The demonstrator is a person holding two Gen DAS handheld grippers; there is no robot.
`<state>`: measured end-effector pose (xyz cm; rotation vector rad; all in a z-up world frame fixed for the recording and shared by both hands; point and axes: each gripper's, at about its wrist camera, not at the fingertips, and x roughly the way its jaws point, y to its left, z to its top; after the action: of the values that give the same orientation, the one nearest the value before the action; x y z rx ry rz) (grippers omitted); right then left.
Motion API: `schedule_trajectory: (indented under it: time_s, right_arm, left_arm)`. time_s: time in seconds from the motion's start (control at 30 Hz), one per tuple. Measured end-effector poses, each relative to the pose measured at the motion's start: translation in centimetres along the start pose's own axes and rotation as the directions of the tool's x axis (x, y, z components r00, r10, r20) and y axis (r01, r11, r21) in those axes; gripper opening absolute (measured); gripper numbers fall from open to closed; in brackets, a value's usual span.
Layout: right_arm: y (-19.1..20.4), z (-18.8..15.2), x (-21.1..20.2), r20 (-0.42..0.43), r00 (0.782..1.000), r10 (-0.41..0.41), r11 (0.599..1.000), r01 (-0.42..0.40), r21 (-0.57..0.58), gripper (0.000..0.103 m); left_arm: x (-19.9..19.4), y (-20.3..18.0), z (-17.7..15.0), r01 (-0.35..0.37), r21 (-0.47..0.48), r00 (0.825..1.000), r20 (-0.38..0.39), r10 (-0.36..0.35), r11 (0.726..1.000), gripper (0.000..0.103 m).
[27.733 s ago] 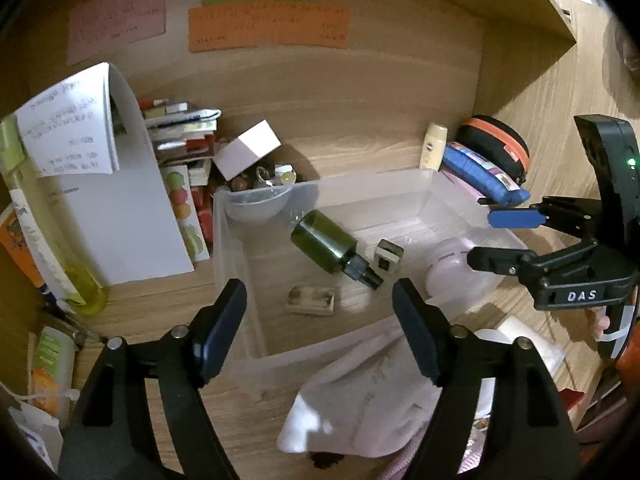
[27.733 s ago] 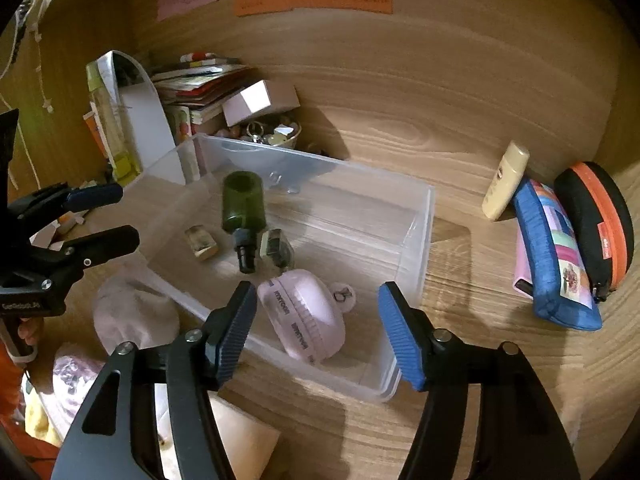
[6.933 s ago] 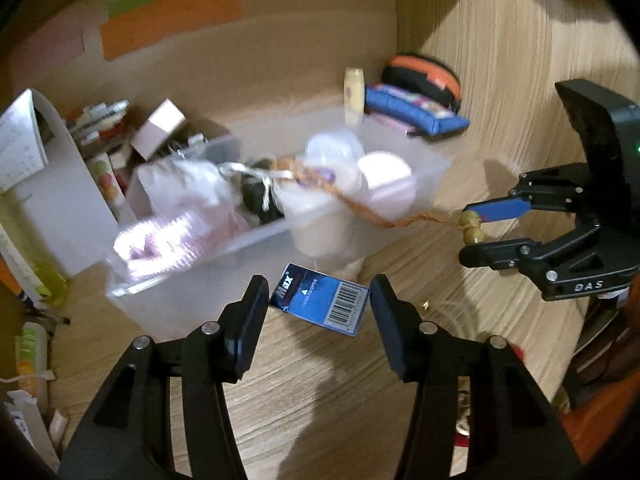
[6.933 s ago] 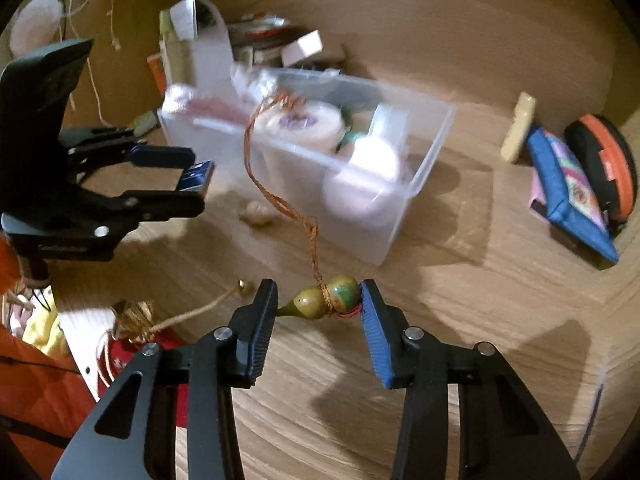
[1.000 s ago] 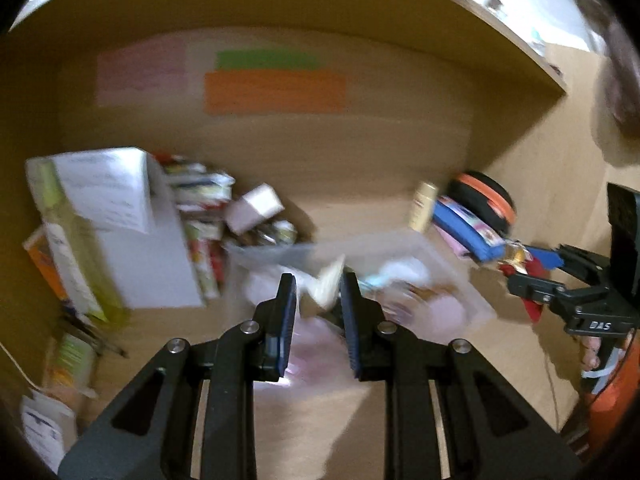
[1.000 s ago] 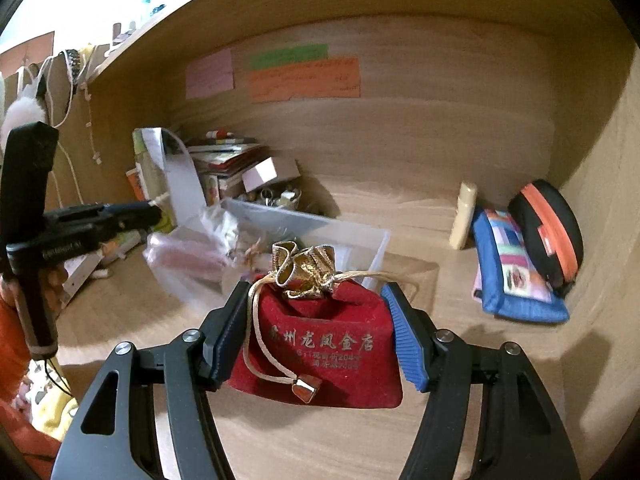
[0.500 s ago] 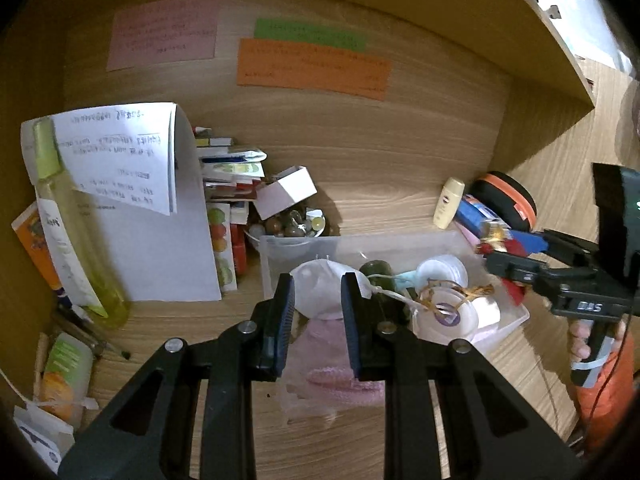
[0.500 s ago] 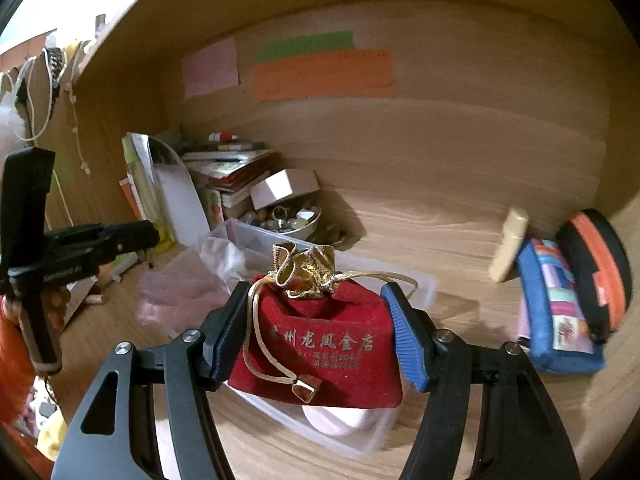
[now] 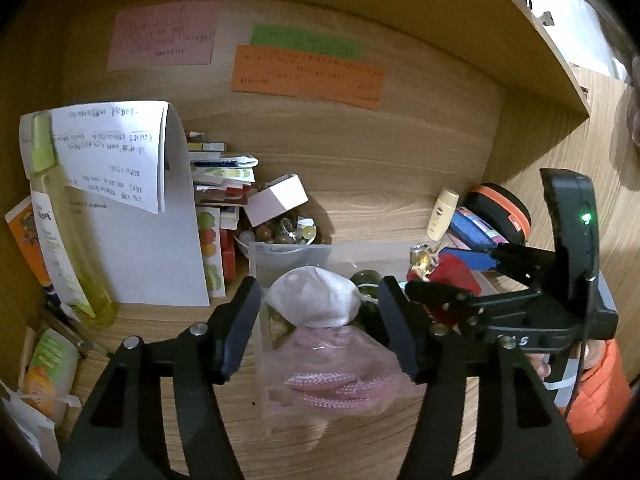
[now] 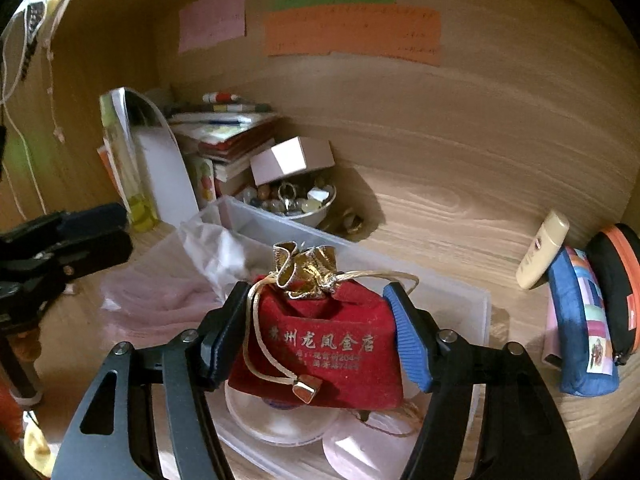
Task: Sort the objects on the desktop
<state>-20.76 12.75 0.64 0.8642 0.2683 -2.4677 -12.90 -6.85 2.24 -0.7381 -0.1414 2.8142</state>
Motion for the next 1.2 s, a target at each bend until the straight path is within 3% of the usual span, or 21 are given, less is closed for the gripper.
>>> schedule_trajectory:
  time_s: [0.07, 0.23, 0.37, 0.7, 0.87, 1.03, 1.2]
  right_arm:
    - [0.2, -0.2, 0.2, -0.01, 1.0, -0.012, 1.0, 0.012, -0.005, 0.067]
    - [0.2, -0.6, -0.4, -0.011, 1.0, -0.029, 1.0, 0.029, -0.004, 0.07]
    - [0.2, -0.9, -1.3, -0.007, 0.999, -0.043, 0.999, 0.043, 0.005, 0.082]
    - [0.9, -1.8, -4.1, 0.02, 0.997, -0.069, 0.997, 0.069, -0.019, 0.083]
    - [1.1, -2.7, -5.7, 0.04, 0.994, -0.104, 0.994, 0.105, -0.014, 0.083]
    - [1.3, -4.6, -8.3, 0.094, 0.991, -0.092, 0.995, 0.088, 0.045, 0.084]
    - [1.7, -5.7, -10.1, 0.128, 0.981, -0.149, 0.988, 0.145, 0.044, 0.096]
  left_arm:
    - [-0.1, -0.1, -0.1, -0.003, -0.002, 1.0, 0.002, 0.003, 1.0, 0.069]
    - [-0.1, 0.0, -0.2, -0.008, -0.016, 1.0, -0.001, 0.008, 1.0, 0.074]
    - [-0.3, -0.2, -0.3, -0.011, -0.018, 1.0, -0.006, 0.01, 1.0, 0.075]
    - [-0.1, -0.8, -0.7, -0.058, -0.045, 0.998, -0.023, 0.057, 0.997, 0.081]
    - [-0.5, -1.2, -1.2, -0.055, -0.07, 0.998, -0.029, 0.053, 0.996, 0.094]
    - [-0.8, -2.1, -2.1, -0.096, -0.075, 0.995, -0.026, 0.094, 0.993, 0.096]
    - [-1.3, -3.7, -3.0, -0.12, -0.034, 0.992, -0.034, 0.119, 0.992, 0.096]
